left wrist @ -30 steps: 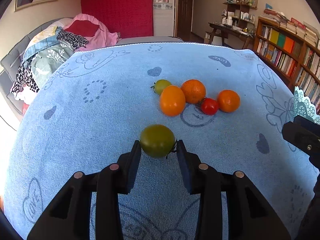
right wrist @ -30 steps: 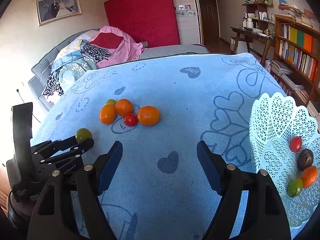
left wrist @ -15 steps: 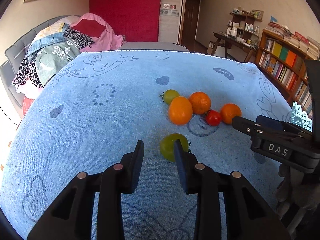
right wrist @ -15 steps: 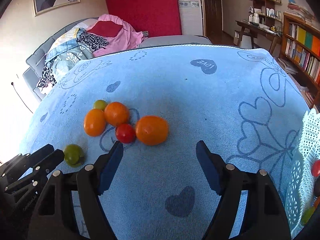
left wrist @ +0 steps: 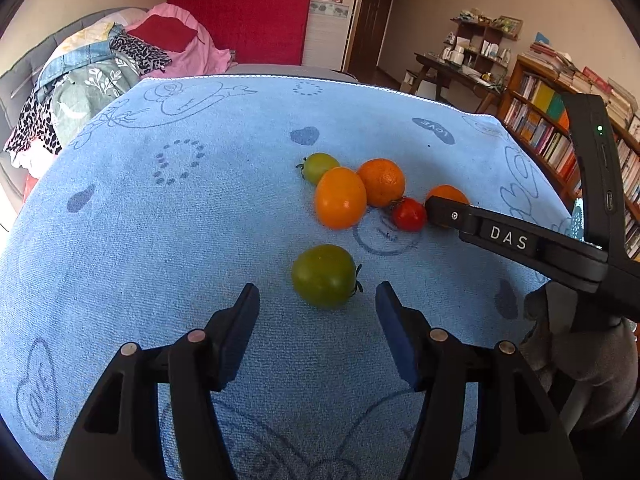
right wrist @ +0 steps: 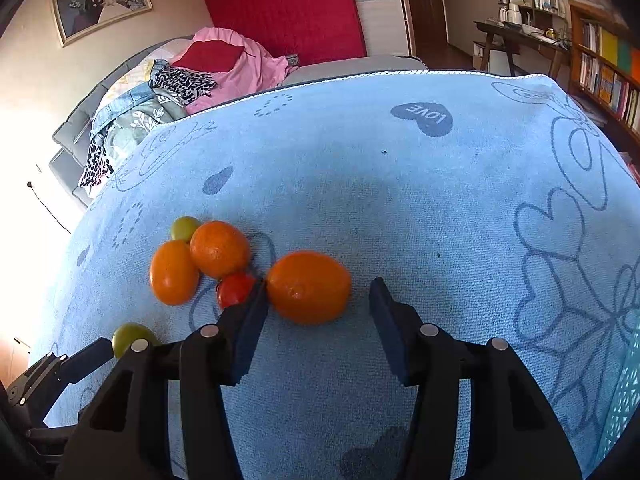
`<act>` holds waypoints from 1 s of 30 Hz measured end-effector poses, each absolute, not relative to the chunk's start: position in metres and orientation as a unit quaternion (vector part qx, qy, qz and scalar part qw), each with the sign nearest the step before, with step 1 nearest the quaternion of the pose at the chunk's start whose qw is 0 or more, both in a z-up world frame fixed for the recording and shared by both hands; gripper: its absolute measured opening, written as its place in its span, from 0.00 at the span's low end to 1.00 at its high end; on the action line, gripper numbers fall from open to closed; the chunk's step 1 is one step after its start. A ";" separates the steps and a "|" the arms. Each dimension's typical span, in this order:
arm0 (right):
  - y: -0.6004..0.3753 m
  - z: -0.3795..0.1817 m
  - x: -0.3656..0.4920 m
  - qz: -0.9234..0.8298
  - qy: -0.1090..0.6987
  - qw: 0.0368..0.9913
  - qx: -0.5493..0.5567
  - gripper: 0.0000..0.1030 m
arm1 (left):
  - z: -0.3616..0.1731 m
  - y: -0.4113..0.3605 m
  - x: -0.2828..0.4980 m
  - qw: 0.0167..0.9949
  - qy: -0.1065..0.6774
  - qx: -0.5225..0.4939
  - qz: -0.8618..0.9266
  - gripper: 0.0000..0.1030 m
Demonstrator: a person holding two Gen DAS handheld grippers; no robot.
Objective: Organize fruits
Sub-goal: 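Lift the green tomato with the left tool while the right tool grasps a tangerine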
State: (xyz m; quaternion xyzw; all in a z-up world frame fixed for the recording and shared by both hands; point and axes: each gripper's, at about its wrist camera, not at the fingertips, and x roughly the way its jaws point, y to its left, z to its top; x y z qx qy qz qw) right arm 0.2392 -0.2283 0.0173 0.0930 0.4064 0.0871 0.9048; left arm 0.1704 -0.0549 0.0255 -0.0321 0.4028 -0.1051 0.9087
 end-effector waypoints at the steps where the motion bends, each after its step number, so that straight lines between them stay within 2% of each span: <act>1: -0.229 0.017 0.239 0.087 0.405 0.905 0.096 0.52 | 0.026 -0.056 0.172 0.909 0.403 -0.032 -0.106 0.59; 6: -0.230 0.016 0.241 0.090 0.401 0.906 0.103 0.52 | 0.020 -0.065 0.184 0.901 0.419 -0.029 -0.111 0.59; 8: -0.233 0.016 0.241 0.091 0.398 0.906 0.113 0.52 | 0.019 -0.067 0.185 0.902 0.418 -0.022 -0.107 0.55; 10: -0.234 0.015 0.240 0.092 0.398 0.905 0.117 0.52 | 0.019 -0.068 0.184 0.903 0.416 -0.017 -0.108 0.39; 11: -0.234 0.015 0.241 0.092 0.398 0.905 0.116 0.53 | 0.019 -0.068 0.183 0.903 0.415 -0.016 -0.106 0.37; 20: -0.229 0.017 0.244 0.092 0.401 0.905 0.109 0.53 | 0.026 -0.066 0.174 0.912 0.393 -0.012 -0.113 0.36; 21: -0.228 0.017 0.244 0.092 0.401 0.905 0.106 0.51 | 0.027 -0.066 0.173 0.913 0.392 -0.012 -0.113 0.36; 23: -0.227 0.017 0.242 0.102 0.401 0.904 0.108 0.42 | 0.027 -0.064 0.174 0.913 0.391 -0.015 -0.112 0.36; 30: -0.223 0.022 0.230 0.087 0.395 0.909 0.101 0.41 | 0.028 -0.059 0.172 0.914 0.390 -0.024 -0.111 0.36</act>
